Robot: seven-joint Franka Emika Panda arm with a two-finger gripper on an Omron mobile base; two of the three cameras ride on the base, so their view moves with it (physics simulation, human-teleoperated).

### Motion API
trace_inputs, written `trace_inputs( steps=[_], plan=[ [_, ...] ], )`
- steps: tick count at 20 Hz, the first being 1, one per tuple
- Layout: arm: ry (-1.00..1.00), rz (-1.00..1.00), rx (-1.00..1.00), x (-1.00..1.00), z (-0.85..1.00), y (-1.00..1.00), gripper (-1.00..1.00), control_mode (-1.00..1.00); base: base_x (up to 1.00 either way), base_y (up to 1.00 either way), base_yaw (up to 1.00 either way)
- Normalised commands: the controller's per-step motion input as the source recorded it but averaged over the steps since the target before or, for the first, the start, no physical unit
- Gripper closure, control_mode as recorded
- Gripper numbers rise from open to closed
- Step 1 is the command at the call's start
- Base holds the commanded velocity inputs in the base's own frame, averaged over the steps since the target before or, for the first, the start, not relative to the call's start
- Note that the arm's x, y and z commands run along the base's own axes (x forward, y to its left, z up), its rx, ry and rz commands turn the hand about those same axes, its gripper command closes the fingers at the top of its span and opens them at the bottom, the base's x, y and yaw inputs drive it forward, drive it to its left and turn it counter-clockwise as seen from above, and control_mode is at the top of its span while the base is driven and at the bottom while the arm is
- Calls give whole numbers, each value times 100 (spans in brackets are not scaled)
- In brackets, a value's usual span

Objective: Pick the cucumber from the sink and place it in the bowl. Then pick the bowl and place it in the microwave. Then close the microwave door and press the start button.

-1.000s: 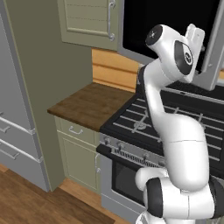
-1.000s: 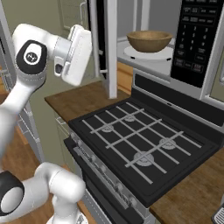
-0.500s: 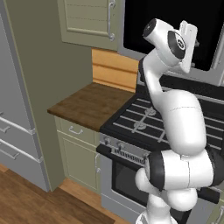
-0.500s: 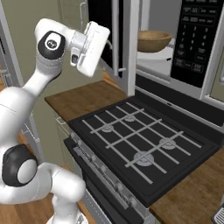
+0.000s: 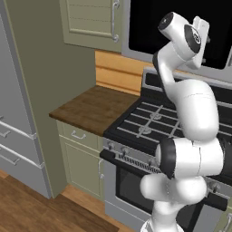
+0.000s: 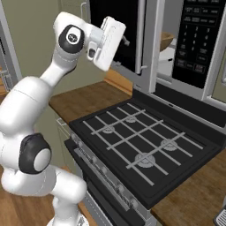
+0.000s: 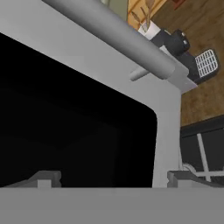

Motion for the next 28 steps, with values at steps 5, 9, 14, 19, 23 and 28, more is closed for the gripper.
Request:
trace_inputs(
  steps=[5,9,14,19,23,28],
  plan=[
    [-4,0,2,65,-19,-35,-100,-100,0,0,0],
    [-4,0,3,76,-24,-39,-100,-100,0,0,0],
    [-7,0,1,77,-43,-28,-100,-100,0,0,0],
    [-4,0,4,18,-38,11,-100,-100,0,0,0],
    [-23,-10,10,-97,0,37,-100,-100,0,0,0],
    [-17,-13,2,-93,9,22,-100,-100,0,0,0]
  ],
)
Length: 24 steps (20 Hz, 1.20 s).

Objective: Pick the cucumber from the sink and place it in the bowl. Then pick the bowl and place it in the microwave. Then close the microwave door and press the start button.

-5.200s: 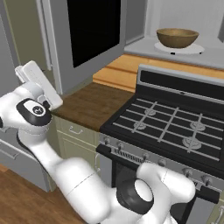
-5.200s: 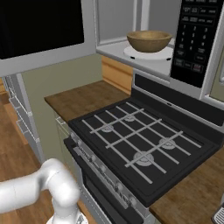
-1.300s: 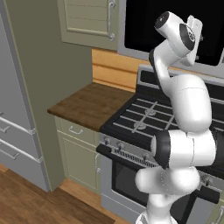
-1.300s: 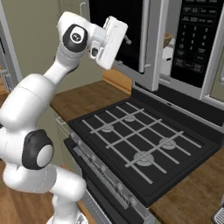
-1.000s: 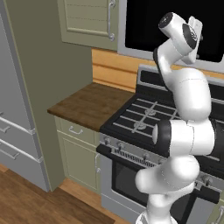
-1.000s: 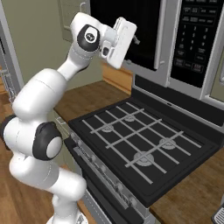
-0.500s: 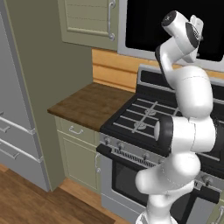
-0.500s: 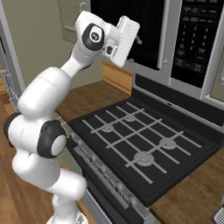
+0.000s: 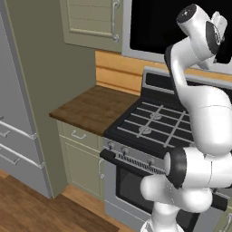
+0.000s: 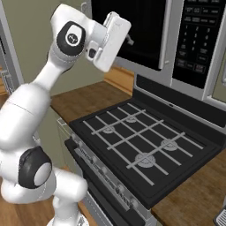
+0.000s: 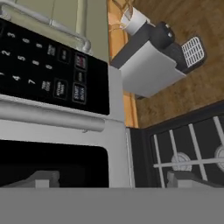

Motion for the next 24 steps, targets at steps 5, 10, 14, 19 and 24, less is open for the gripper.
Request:
trace_inputs(
  steps=[5,10,14,19,24],
  plan=[
    [-22,-35,17,-64,2,17,-100,-100,0,0,0],
    [-41,-46,26,-47,0,22,-100,-100,0,0,0],
    [-49,-44,23,-35,0,20,-100,-100,0,0,0],
    [-28,-26,8,-6,-13,21,-100,-100,0,0,0],
    [30,7,-4,-1,-27,-14,-100,-100,0,0,0]
  ],
)
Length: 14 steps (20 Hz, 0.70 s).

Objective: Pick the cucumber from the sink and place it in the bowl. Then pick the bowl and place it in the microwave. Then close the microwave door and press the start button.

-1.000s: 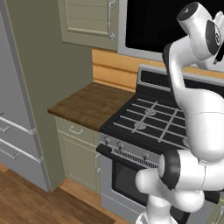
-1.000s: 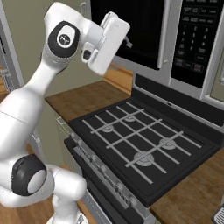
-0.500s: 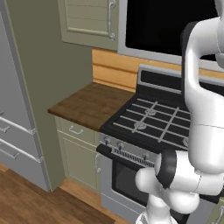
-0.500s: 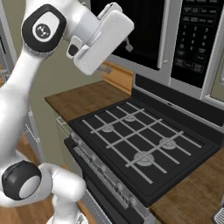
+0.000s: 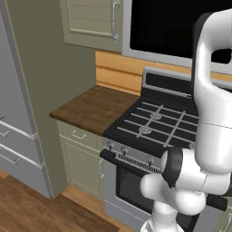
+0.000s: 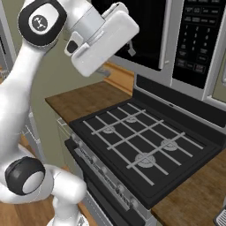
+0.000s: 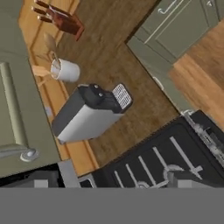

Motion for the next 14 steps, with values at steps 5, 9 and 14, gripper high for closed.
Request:
trace_inputs(
  steps=[5,9,14],
  plan=[
    [45,25,-15,-23,-43,-24,-100,-100,0,0,0],
    [36,33,-24,-52,-47,-19,-100,-100,0,0,0],
    [26,47,-18,-52,-35,-22,-100,-100,0,0,0]
  ],
)
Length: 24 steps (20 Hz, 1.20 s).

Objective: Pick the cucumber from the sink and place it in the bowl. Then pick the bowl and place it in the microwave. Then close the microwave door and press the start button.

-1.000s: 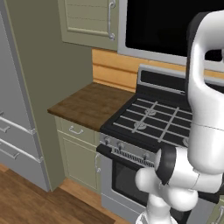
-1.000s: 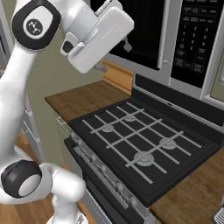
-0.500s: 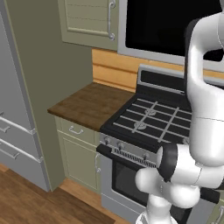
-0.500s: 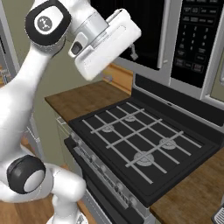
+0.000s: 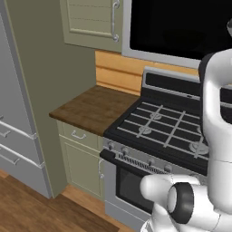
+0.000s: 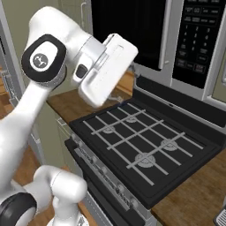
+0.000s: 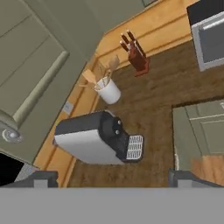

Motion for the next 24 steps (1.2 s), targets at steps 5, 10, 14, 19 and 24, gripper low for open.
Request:
trace_inputs(
  steps=[5,10,14,19,24],
  plan=[
    [32,51,-15,-38,-20,-29,-100,-100,0,0,0],
    [38,45,-28,-22,-12,-7,-100,-100,0,0,0],
    [18,32,-41,-22,0,5,100,-100,0,0,0],
    [1,5,-21,-20,1,4,100,-100,0,0,0],
    [-3,0,-1,20,1,0,100,-100,0,0,0]
  ],
)
